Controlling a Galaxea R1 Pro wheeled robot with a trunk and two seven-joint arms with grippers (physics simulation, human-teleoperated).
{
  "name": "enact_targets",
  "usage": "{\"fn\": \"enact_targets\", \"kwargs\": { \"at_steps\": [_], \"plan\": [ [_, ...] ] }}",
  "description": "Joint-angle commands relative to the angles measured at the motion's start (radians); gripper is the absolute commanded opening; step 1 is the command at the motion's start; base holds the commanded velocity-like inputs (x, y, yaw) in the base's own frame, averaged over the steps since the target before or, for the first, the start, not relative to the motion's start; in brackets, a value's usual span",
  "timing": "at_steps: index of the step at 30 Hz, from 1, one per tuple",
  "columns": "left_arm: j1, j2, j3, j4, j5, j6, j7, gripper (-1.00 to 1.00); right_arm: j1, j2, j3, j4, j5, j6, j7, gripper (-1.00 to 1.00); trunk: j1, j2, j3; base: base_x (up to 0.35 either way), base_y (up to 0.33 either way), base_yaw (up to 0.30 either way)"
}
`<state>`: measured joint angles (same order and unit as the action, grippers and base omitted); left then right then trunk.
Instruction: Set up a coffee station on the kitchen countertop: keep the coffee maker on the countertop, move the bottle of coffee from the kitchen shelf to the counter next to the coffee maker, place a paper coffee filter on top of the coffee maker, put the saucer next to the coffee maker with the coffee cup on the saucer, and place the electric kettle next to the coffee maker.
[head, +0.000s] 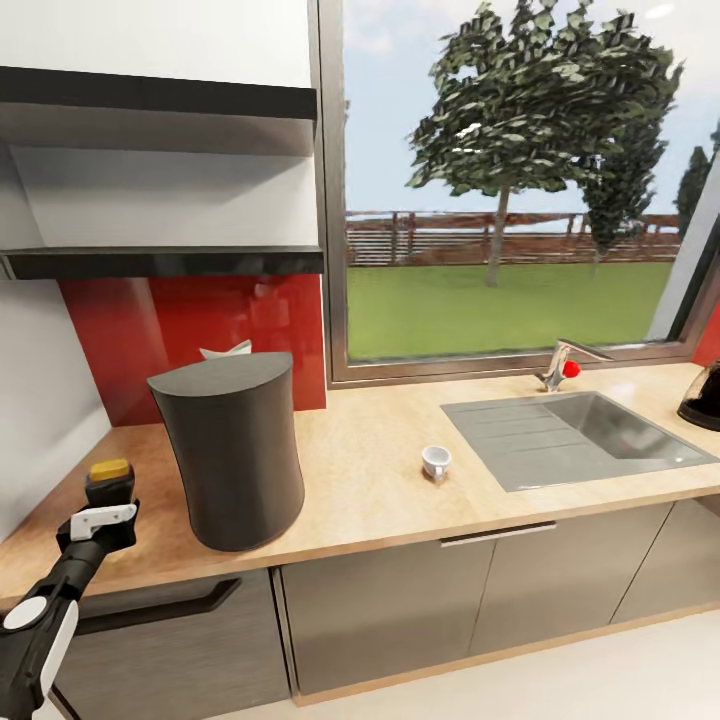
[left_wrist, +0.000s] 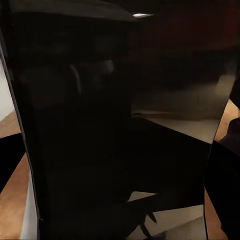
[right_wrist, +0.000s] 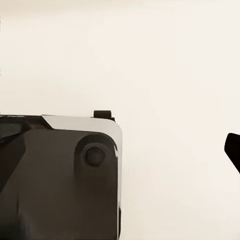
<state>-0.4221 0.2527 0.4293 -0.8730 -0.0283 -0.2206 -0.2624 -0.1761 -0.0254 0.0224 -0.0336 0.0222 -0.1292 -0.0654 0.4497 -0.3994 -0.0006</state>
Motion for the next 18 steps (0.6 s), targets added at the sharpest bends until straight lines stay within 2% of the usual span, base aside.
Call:
{"fn": "enact_targets", "kwargs": {
  "at_steps": [1,10,18],
  "plan": [
    [-0.001,0.000,0.003,0.001,-0.003,-0.003,-0.008,-1.00,0.000,0.000,0.002,0.001,0.002,-0.003,-0.003,1.00,0.000,-0.001,0.000,0.000,0.000,0.000],
    [0.008,0.002,0.011,0.002,-0.001,-0.003,-0.008,-1.00,0.000,0.000,0.002,0.001,0.001,-0.001,-0.005,1.00,0.000,-0.001,0.000,0.144,0.000,0.000],
    [0.014,0.005,0.013,0.002,-0.004,-0.003,-0.008,-1.00,0.000,0.001,0.002,0.001,0.002,0.000,-0.005,1.00,0.000,-0.001,0.000,0.011,0.035,0.000]
  ]
}}
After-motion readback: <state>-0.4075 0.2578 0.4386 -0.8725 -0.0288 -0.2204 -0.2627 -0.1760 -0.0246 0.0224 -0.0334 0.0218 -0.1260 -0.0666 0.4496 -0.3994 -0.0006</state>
